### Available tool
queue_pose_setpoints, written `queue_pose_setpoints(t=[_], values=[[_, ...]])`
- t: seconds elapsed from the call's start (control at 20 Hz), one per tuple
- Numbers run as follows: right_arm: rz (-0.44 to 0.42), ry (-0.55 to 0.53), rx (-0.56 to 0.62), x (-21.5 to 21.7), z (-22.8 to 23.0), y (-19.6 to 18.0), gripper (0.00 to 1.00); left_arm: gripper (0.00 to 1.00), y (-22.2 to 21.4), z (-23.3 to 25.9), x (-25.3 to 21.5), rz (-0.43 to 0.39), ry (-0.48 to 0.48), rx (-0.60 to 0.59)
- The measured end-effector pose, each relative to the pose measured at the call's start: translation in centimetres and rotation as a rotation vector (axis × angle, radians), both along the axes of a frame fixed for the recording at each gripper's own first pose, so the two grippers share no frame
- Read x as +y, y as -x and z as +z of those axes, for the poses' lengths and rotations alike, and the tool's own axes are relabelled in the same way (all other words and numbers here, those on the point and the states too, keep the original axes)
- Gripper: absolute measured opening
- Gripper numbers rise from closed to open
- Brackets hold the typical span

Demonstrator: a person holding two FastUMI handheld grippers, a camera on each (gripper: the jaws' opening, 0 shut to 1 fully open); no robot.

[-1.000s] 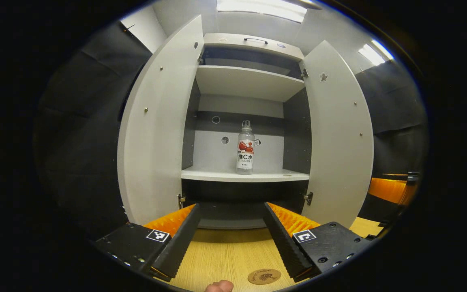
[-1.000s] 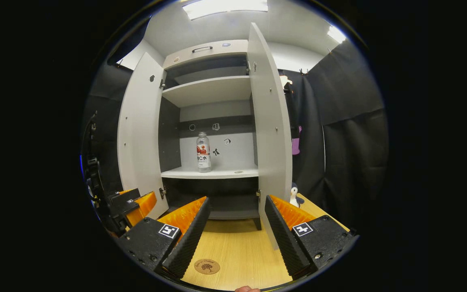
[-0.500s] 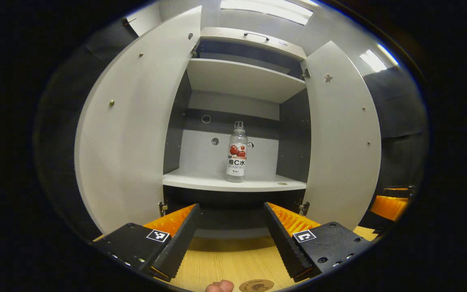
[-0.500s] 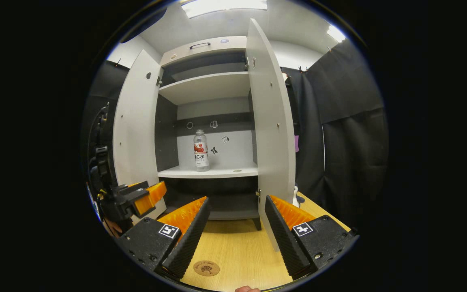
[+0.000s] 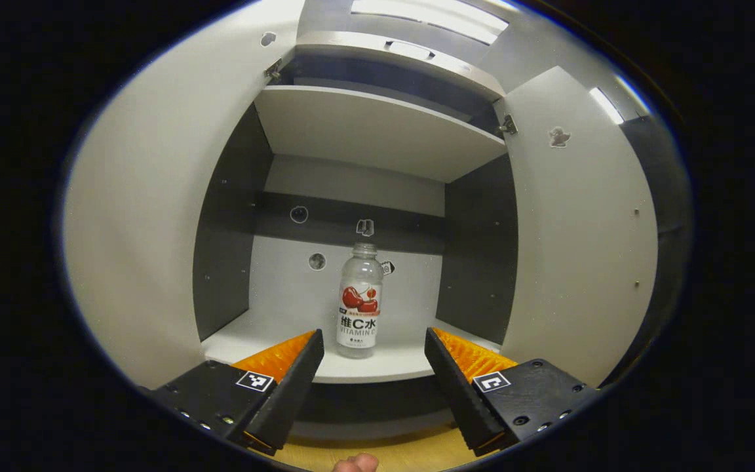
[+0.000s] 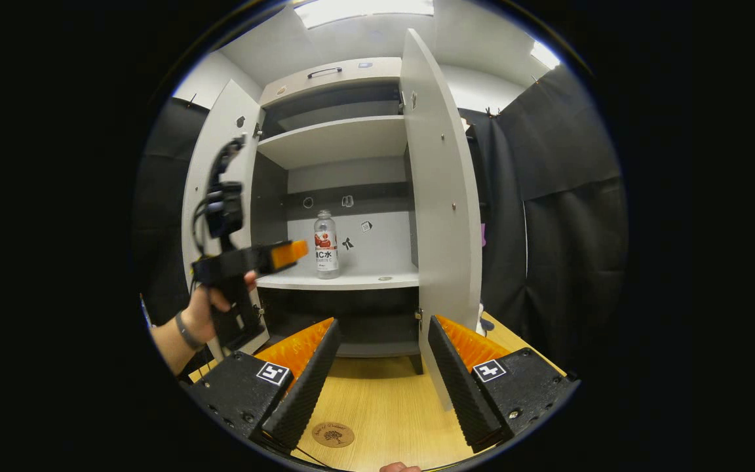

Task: Grasp the bottle in the cabinet with the left hand and place it on the coaster, then close the right door with the right hand and the left door with the left hand.

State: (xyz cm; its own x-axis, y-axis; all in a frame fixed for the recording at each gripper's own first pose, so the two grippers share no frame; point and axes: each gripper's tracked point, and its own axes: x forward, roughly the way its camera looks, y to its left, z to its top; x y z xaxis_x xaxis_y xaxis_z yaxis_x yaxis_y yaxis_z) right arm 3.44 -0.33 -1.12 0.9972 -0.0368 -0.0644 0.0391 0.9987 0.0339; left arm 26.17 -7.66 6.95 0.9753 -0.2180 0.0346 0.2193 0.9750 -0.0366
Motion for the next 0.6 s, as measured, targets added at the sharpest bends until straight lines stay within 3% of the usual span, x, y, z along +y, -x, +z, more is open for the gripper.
queue_pose_setpoints(t=[0.4,0.55,0.6], values=[[-0.035,0.014,0.012,-1.6,0.4,0.1,0.84,0.94,-10.3,-0.9,-0.9,0.06,-0.054,0.033],[-0.055,0.009,0.008,-2.4,0.6,0.2,0.84,0.94,-12.7,-1.3,-1.5,0.056,-0.019,0.052],[-0.063,0.01,0.009,-2.7,0.5,0.3,0.84,0.89,-13.4,-1.5,-1.5,0.064,-0.017,0.053]])
